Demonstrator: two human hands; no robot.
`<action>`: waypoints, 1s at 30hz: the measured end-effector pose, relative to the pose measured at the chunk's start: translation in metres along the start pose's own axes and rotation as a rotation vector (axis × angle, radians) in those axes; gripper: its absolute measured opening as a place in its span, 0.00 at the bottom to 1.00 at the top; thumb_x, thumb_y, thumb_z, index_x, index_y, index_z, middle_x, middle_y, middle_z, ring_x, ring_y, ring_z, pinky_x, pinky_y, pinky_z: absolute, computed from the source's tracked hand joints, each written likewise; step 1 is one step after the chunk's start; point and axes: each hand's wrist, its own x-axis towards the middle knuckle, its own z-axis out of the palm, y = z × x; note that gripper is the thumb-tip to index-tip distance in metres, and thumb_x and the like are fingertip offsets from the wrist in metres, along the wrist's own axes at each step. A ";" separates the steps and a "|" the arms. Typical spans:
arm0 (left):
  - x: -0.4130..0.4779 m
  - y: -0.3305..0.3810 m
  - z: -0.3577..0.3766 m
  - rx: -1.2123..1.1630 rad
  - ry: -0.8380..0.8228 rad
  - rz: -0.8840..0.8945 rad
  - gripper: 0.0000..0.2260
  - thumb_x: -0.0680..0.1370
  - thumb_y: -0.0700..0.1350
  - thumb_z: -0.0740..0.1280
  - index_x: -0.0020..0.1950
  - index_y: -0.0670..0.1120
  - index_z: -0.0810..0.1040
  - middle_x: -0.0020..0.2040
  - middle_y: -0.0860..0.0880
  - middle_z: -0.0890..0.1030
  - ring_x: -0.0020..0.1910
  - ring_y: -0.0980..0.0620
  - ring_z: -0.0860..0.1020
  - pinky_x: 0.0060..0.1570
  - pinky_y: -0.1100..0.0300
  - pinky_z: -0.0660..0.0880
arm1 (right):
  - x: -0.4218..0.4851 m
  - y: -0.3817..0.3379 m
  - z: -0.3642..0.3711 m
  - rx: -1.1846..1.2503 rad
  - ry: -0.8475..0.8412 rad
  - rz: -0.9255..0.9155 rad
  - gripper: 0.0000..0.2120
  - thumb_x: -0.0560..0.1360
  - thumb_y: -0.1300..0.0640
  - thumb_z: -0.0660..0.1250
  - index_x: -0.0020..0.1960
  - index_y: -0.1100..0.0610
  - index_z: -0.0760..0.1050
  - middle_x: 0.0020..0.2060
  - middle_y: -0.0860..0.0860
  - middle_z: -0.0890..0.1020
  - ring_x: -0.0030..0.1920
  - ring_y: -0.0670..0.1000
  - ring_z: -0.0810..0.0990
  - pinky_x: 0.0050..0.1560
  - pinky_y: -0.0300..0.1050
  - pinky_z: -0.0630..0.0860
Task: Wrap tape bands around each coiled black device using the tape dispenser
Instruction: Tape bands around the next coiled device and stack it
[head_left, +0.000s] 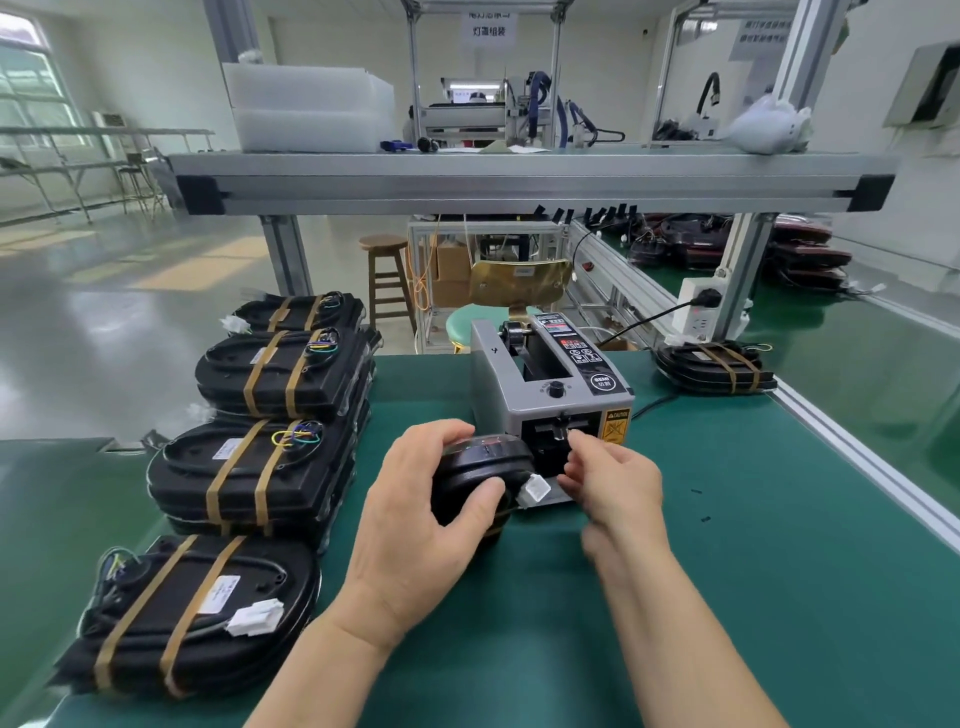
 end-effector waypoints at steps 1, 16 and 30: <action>0.000 -0.001 0.000 -0.004 0.022 0.001 0.19 0.72 0.54 0.67 0.59 0.48 0.75 0.54 0.56 0.78 0.56 0.54 0.77 0.58 0.61 0.72 | -0.010 -0.005 -0.001 0.058 -0.059 0.008 0.08 0.75 0.64 0.71 0.37 0.60 0.78 0.29 0.51 0.78 0.30 0.47 0.77 0.30 0.35 0.76; -0.002 -0.004 0.006 -0.012 0.152 0.061 0.17 0.73 0.50 0.68 0.60 0.46 0.77 0.55 0.56 0.78 0.55 0.48 0.78 0.57 0.56 0.74 | -0.070 -0.015 0.024 0.086 -0.291 -0.062 0.14 0.73 0.63 0.73 0.30 0.50 0.83 0.59 0.63 0.80 0.50 0.51 0.78 0.53 0.45 0.74; -0.002 -0.007 0.007 -0.011 0.167 0.097 0.16 0.73 0.49 0.69 0.61 0.52 0.75 0.56 0.57 0.78 0.56 0.49 0.78 0.57 0.54 0.75 | -0.076 -0.019 0.023 0.127 -0.330 -0.067 0.13 0.72 0.63 0.73 0.32 0.49 0.84 0.60 0.62 0.80 0.52 0.52 0.78 0.57 0.49 0.75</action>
